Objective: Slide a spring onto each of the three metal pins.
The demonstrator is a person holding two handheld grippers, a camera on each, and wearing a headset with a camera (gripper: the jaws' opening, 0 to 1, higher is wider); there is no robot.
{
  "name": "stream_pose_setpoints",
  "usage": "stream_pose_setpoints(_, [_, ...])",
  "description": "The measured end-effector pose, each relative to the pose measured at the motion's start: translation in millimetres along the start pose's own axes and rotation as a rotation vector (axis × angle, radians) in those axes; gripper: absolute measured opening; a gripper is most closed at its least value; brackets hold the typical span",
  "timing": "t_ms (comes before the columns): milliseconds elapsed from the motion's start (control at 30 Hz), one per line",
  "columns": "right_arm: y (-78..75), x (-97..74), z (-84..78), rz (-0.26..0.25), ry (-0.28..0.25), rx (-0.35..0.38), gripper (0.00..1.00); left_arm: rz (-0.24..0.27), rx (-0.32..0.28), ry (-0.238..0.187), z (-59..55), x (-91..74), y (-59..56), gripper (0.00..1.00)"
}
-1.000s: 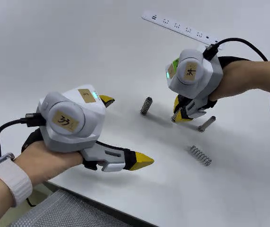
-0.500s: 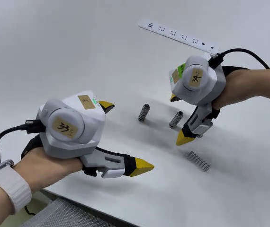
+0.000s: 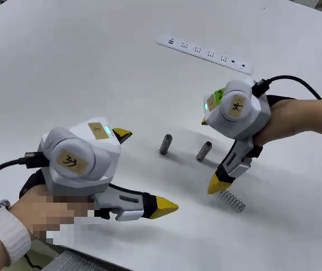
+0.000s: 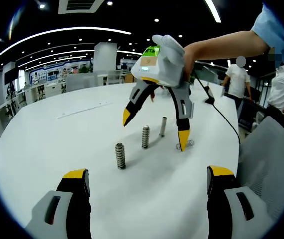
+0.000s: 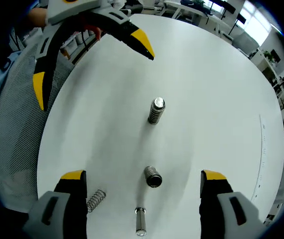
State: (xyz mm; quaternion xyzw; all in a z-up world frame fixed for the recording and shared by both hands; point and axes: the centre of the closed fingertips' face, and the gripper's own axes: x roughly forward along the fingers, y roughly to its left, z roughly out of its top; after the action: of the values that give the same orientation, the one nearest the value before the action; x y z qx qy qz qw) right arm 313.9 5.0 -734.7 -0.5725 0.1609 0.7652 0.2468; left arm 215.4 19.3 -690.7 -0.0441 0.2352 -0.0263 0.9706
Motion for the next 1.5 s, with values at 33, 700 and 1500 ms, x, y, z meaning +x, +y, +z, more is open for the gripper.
stream_pose_setpoints(33, [0.1,-0.3,-0.2,-0.005,-0.012,0.011,0.96,-0.002,0.001,-0.001,0.5,0.2,0.0,1.0])
stream_pose_setpoints(700, [12.9,-47.2,-10.4,-0.174,-0.258,0.244,0.97,-0.014,0.006,0.004,5.3,1.7,-2.1,1.0])
stream_pose_setpoints(1500, [55.6,-72.8,-79.7,-0.323,-0.405,0.521,0.96,0.016,0.0,0.049,4.4,-2.2,6.6,1.0])
